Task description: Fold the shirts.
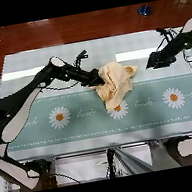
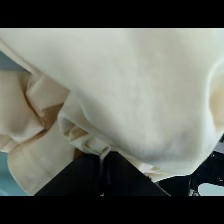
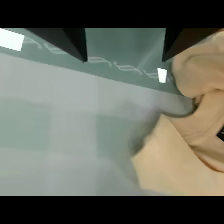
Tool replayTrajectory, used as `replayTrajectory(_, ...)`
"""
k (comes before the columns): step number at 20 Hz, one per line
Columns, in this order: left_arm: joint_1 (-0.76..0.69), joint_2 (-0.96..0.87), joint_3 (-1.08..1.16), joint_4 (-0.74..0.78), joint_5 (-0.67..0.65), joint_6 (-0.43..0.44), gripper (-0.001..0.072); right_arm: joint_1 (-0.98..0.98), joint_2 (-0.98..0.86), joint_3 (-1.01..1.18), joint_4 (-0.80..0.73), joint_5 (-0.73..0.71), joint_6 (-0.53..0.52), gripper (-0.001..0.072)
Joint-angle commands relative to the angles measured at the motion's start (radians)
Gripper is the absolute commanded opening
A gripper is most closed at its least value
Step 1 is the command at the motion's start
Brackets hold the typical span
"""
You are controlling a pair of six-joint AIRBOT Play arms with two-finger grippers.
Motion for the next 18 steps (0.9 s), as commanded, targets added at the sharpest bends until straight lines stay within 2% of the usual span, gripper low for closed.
replayTrajectory(1, 0.000, -0.001, 0.001, 0.000, -0.026, 0.003, 0.0026, 0.000, -0.097, 0.000, 0.246, -0.053, -0.031, 0.0531)
replayTrajectory(9, 0.001, -0.001, 0.001, 0.000, -0.027, 0.003, 0.0026, 0.047, -0.197, 0.000, 0.292, -0.182, -0.010, 0.0516)
replayTrajectory(10, 0.001, -0.001, 0.001, 0.000, -0.027, 0.003, 0.0026, 0.065, -0.207, 0.000, 0.292, -0.201, 0.005, 0.0459)
replayTrajectory(11, 0.001, 0.000, 0.001, 0.000, -0.027, 0.004, 0.0026, 0.086, -0.216, 0.000, 0.293, -0.215, 0.007, 0.0290)
replayTrajectory(12, 0.002, 0.002, 0.001, 0.000, -0.027, 0.008, 0.0025, 0.108, -0.221, 0.000, 0.291, -0.223, 0.008, 0.0024)
replayTrajectory(15, 0.030, 0.048, 0.002, 0.001, -0.027, 0.035, 0.0022, 0.127, -0.163, 0.000, 0.314, -0.188, -0.040, 0.0023)
replayTrajectory(18, 0.120, 0.200, 0.002, 0.018, -0.027, 0.063, 0.0020, 0.078, 0.031, 0.000, 0.271, -0.156, -0.095, 0.0022)
